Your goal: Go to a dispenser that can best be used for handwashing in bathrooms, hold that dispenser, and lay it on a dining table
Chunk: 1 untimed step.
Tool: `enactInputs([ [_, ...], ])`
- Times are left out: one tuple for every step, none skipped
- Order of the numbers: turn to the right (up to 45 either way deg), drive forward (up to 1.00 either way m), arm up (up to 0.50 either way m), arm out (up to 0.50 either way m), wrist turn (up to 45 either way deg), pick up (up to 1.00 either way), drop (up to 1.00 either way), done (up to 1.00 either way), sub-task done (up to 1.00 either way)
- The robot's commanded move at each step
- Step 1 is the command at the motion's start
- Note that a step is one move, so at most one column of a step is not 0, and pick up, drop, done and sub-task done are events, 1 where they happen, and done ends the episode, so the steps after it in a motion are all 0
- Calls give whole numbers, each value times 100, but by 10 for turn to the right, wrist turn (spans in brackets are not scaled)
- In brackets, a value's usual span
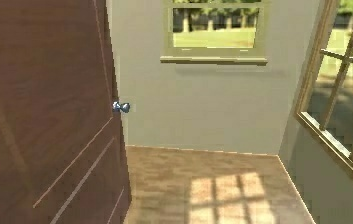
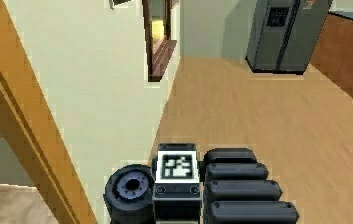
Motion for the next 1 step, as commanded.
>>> enactInputs([
  [60,0,0,0,0,0,0,0,0],
])
